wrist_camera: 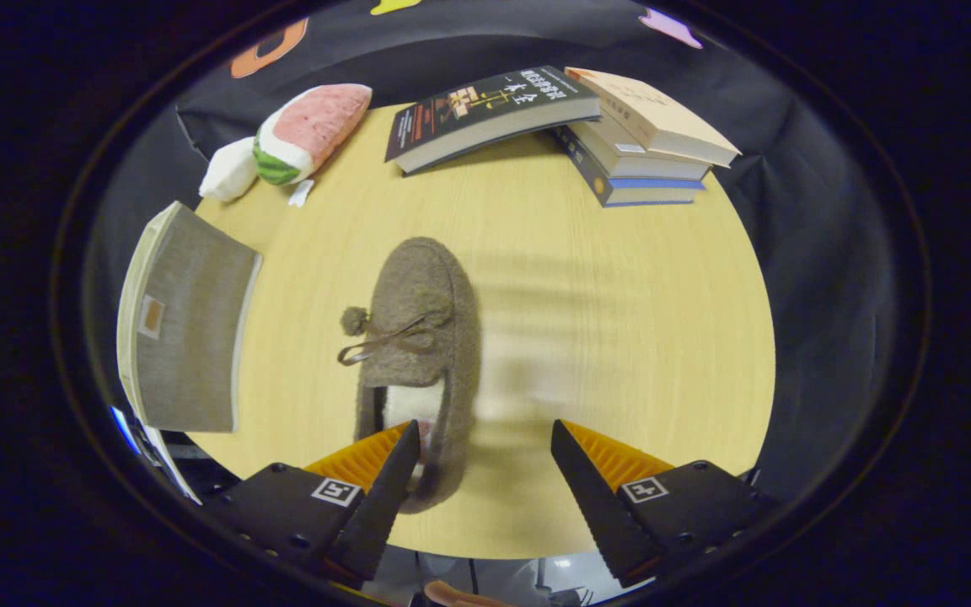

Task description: Open the storage box then place both shoes into the box .Put the left shoe in first, then the right shoe, with the right side of both shoes facing outward in a uniform manner.

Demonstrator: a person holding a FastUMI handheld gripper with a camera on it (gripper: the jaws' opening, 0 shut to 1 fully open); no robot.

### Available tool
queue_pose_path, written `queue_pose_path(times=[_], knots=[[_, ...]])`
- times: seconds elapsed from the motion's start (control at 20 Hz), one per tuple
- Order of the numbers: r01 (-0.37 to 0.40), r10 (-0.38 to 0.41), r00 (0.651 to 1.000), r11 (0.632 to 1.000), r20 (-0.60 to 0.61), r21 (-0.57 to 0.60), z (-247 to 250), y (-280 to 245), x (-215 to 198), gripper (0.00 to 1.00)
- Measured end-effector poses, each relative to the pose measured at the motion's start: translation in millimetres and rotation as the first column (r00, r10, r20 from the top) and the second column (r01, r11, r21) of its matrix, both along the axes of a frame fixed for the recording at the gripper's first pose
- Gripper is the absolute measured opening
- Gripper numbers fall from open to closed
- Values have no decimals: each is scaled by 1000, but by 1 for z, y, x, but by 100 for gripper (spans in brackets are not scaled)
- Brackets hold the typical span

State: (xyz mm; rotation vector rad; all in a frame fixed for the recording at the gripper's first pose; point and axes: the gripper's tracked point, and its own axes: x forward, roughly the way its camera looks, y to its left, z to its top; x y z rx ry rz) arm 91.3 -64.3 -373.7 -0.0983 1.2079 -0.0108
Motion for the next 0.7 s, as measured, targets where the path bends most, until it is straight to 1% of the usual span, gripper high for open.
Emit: queue_pose_path(times=[0.05, 0.15, 0.25, 0.3, 0.4, 0.5, 0.55, 0.6, 0.65, 0.7], knots=[[-3, 3, 1000, 1000, -1, -26, -5, -6, 4, 95], [-28, 28, 1000, 999, -3, -20, -13, -4, 11, 94], [-22, 22, 999, 1000, -30, 13, -23, 3, 13, 75], [-15, 16, 999, 1000, -41, 25, -28, 6, 13, 63], [-17, 20, 999, 999, -50, 47, -33, 12, 15, 54], [-2, 9, 997, 995, -74, 99, -37, 24, 13, 33], [4, 3, 997, 995, -71, 98, -31, 24, 12, 23], [-5, 12, 997, 995, -72, 97, -36, 25, 15, 13], [-16, 24, 997, 994, -70, 107, -36, 26, 16, 12], [8, 2, 997, 992, -76, 123, -36, 25, 16, 12]])
